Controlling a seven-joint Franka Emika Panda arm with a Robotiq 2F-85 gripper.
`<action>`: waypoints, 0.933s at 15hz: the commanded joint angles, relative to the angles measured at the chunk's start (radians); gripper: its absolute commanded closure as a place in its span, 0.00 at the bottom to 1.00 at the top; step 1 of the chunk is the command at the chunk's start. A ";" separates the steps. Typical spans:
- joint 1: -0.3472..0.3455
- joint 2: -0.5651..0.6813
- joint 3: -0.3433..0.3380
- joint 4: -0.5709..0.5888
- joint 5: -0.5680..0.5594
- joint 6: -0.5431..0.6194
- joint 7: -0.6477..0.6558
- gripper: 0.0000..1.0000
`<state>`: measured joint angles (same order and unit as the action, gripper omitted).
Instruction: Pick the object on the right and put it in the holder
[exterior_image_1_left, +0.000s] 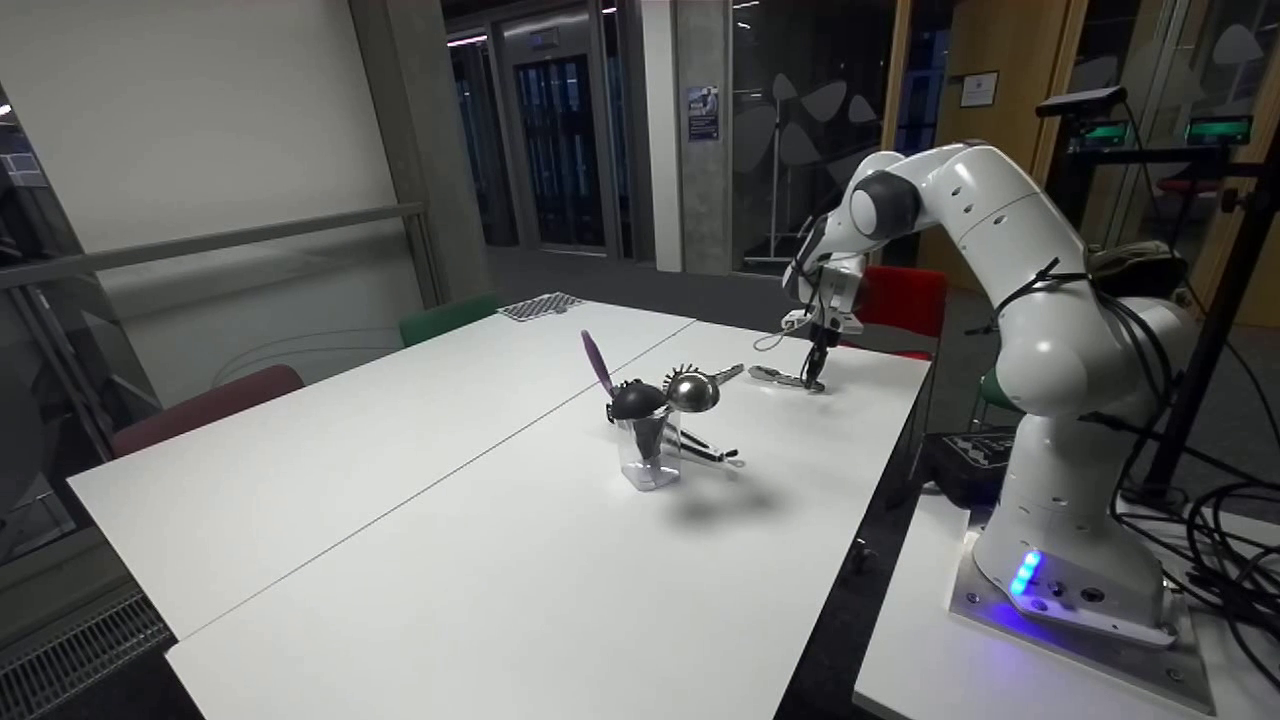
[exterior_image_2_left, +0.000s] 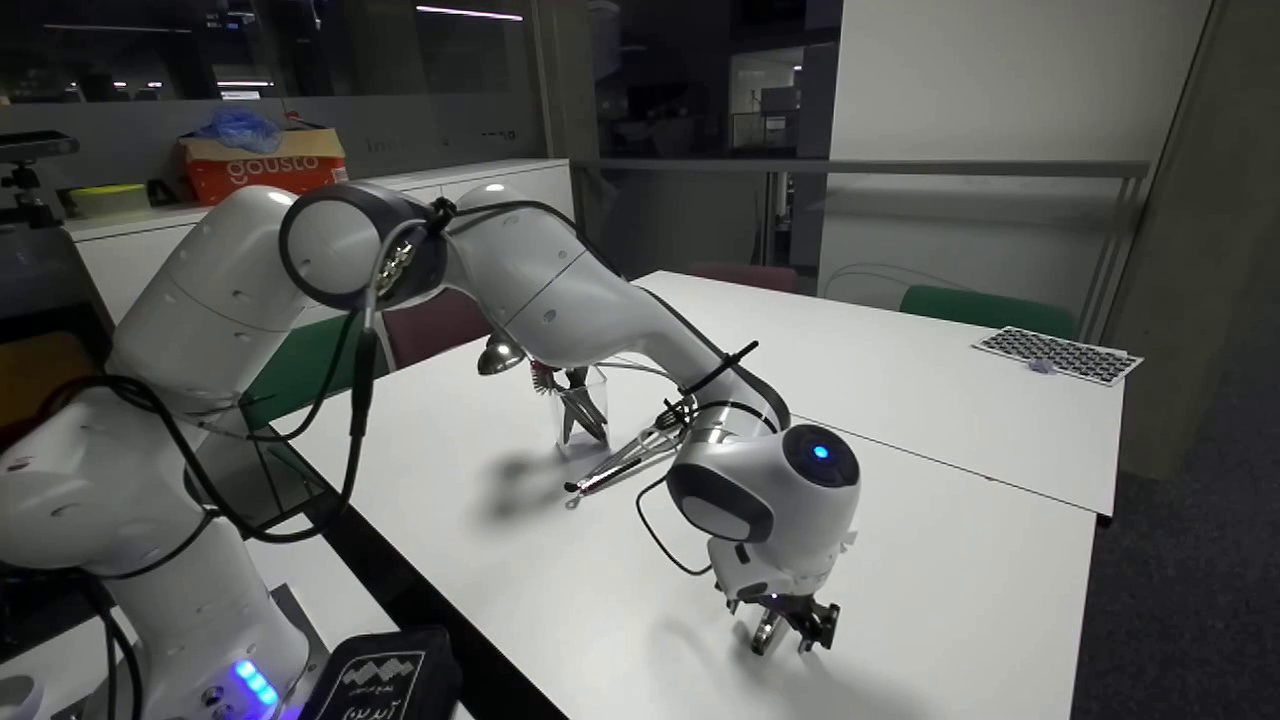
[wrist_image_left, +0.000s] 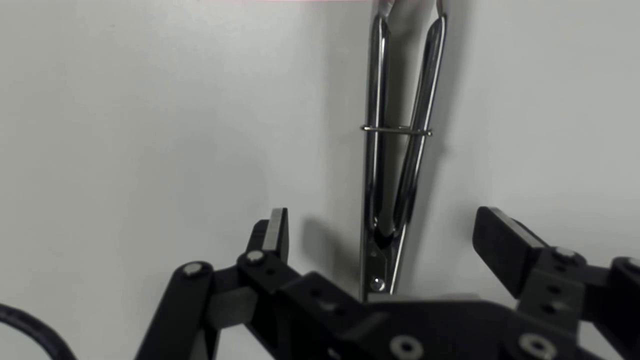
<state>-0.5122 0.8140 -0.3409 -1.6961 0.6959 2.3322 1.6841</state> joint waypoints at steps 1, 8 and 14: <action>0.016 -0.034 -0.010 -0.043 -0.010 0.028 0.007 0.00; 0.017 -0.031 -0.018 -0.043 -0.024 0.038 0.008 0.58; 0.016 -0.051 -0.024 -0.054 -0.020 0.054 0.002 0.96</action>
<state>-0.5093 0.8042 -0.3551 -1.6963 0.6856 2.3416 1.6841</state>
